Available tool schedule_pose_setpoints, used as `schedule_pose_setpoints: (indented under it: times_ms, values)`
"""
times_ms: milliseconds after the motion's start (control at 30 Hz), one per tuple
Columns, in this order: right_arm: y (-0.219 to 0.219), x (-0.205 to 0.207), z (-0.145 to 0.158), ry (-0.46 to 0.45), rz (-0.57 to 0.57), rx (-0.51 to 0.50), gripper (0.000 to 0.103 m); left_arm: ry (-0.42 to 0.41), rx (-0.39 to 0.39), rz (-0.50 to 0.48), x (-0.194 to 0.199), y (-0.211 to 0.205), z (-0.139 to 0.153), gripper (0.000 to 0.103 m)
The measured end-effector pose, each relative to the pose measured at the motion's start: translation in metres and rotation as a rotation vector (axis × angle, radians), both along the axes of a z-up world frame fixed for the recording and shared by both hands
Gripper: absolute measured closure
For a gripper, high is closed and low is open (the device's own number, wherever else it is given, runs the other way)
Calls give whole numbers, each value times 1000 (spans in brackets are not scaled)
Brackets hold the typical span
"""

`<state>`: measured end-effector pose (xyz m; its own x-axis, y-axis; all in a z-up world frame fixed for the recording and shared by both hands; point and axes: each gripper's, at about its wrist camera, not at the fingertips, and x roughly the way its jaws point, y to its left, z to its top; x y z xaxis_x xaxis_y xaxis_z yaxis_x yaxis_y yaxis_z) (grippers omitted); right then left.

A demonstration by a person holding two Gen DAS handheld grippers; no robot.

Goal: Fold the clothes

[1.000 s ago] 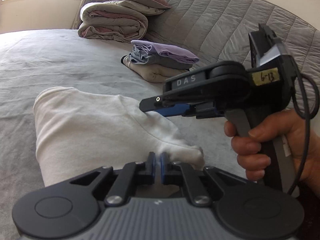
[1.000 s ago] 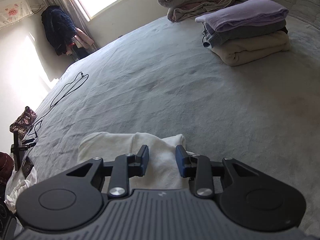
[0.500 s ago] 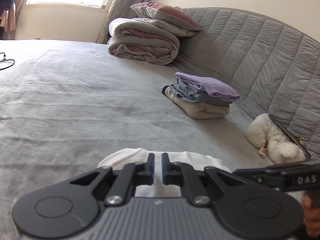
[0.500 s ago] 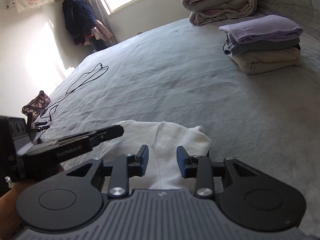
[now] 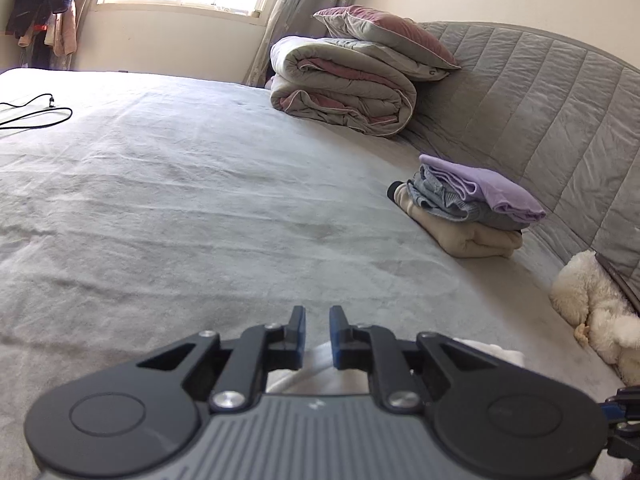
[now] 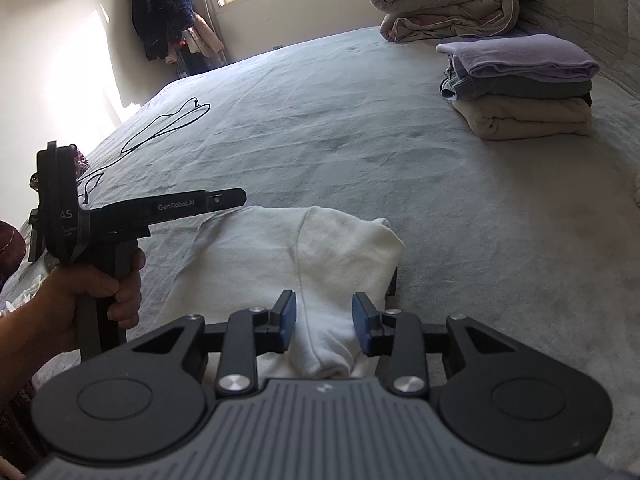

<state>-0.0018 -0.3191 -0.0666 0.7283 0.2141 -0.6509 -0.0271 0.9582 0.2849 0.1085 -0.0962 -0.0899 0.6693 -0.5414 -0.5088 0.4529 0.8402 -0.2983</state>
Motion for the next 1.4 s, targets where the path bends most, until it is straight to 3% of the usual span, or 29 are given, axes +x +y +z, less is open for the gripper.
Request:
schedule_pose_setpoints:
  times_ms: [67, 133, 467, 667, 900, 1033, 1167, 1400]
  values:
    - [-2, -1, 1, -2, -18, 9, 66, -11, -10, 7, -12, 9, 7, 76]
    - [-3, -2, 3, -7, -28, 14, 64, -19, -15, 5, -25, 15, 12, 72]
    - [16, -18, 6, -6, -9, -57, 61, 9, 3, -82, -93, 25, 12, 72]
    - [17, -22, -6, 54, -19, -98, 60, 48, 39, -102, -119, 27, -2, 72]
    - [3, -33, -7, 72, -52, -12, 59, 104, 24, -107, -126, 43, -1, 68]
    - [-8, -37, -8, 68, -86, 54, 42, 153, 0, -93, -124, 49, -6, 53]
    - [-17, -38, -9, 89, -129, 124, 40, 169, -25, -87, -123, 54, -6, 38]
    - [-25, -43, 1, 118, -173, 154, 21, 222, -60, -109, -116, 57, -4, 14]
